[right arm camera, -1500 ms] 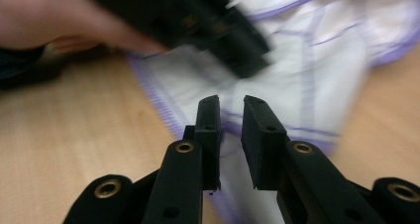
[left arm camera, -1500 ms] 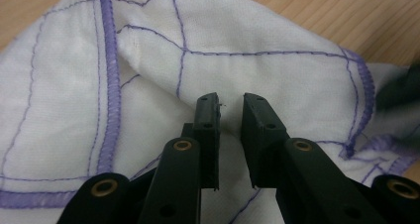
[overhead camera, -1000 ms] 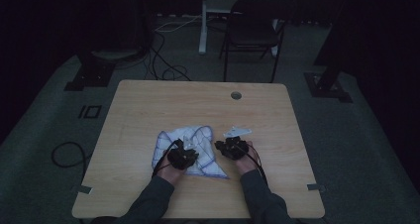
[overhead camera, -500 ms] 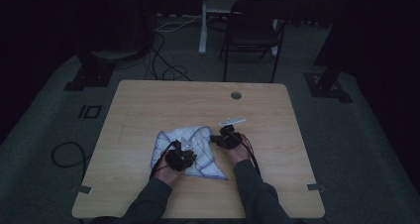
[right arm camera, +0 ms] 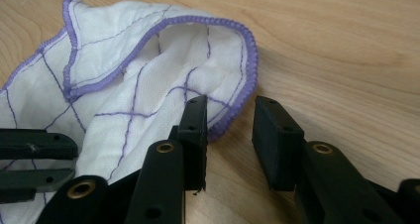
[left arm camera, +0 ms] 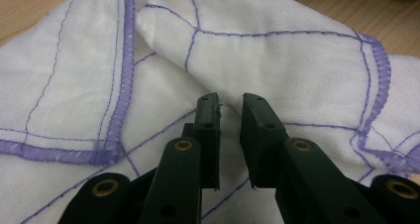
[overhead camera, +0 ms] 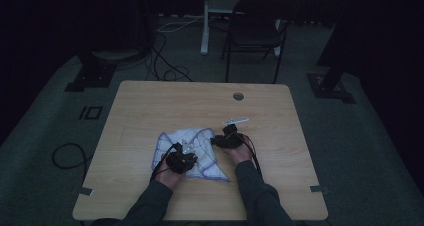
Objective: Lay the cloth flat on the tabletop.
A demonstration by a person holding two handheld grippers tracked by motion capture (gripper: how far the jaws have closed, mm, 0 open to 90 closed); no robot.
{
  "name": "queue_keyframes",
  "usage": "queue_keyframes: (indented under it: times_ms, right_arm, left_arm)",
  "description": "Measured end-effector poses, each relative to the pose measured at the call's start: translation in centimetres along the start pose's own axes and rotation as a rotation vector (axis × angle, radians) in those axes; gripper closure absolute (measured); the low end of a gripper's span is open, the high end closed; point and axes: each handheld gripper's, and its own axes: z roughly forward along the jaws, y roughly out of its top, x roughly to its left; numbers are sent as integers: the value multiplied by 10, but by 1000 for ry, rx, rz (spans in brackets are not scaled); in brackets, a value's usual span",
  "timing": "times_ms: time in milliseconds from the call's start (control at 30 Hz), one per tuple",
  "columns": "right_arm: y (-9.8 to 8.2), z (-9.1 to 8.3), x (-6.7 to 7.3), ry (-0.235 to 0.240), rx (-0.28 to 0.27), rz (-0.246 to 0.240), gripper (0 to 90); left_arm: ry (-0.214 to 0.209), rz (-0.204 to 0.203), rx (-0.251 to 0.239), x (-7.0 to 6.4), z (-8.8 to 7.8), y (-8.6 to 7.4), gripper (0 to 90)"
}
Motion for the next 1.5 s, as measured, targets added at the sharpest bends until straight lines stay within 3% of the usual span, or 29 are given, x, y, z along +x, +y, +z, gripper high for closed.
queue_keyframes:
  times_ms: [133,200,300,567,733,867,1033,1200,1300,1500]
  right_arm:
    - [3,5,2,25,15,10,754]
    - [4,6,2,34,15,10,862]
    - [6,3,7,0,-4,-16,897]
    - [20,-31,10,-96,-92,-94,900]
    - [29,-52,7,-144,-127,-116,900]
    - [34,-63,5,-152,-148,-116,900]
    - [35,-68,2,-171,-164,-97,900]
    - [34,-68,3,-166,-160,-109,899]
    - [34,-62,5,-140,-123,-130,885]
    - [30,-60,3,-140,-122,-132,804]
  left_arm:
    - [4,4,-3,-1,0,0,782]
    - [5,5,-4,-1,0,-1,783]
    - [4,5,-6,-1,-1,-2,782]
    - [21,21,-1,1,-5,-6,781]
    - [51,34,14,4,-10,-10,781]
    - [69,41,29,8,-14,-13,780]
    - [97,39,49,13,-18,-16,780]
    - [123,26,66,22,-22,-19,780]
    - [153,8,78,30,-24,-22,779]
    - [195,-35,93,41,-28,-26,769]
